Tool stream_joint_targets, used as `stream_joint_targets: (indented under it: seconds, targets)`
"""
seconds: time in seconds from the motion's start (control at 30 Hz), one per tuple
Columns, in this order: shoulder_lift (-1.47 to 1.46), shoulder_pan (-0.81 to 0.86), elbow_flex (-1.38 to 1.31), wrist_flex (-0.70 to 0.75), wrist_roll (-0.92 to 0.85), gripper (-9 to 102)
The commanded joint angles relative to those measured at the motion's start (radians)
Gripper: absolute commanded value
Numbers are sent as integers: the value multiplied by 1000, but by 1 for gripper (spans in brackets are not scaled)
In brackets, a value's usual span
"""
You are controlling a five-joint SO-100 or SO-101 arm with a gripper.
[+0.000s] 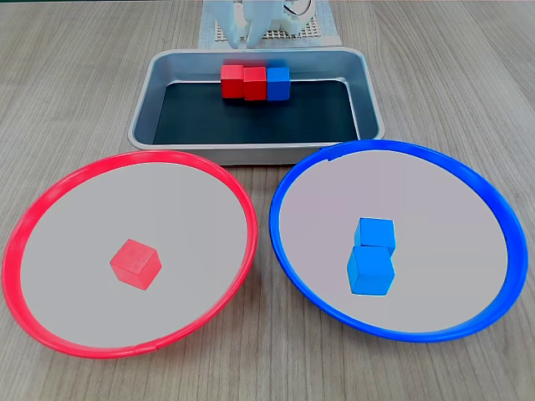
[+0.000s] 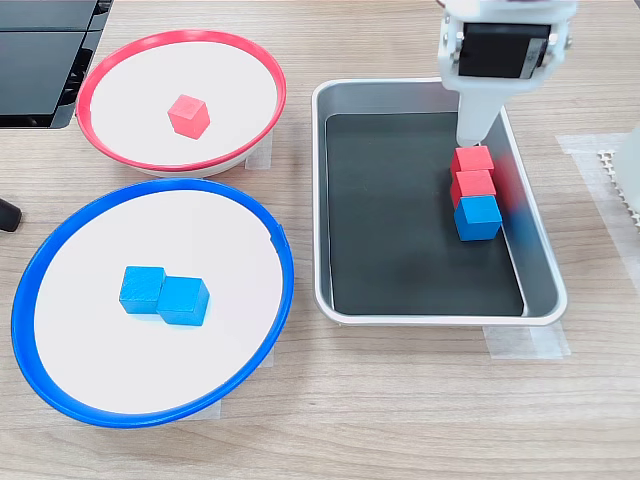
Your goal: Move six blocks tray to matching dishes
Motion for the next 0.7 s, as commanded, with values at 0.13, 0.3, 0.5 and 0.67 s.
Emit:
stream_joint_targets:
  seconds: [0.13, 0.3, 0.5, 0.67]
  targets:
    - [115, -127, 135, -133, 836, 1]
    - [170, -172, 167, -71, 1081, 7]
    - [245, -121, 258, -101, 1120, 18]
    - [249, -117, 330, -189, 1086, 16]
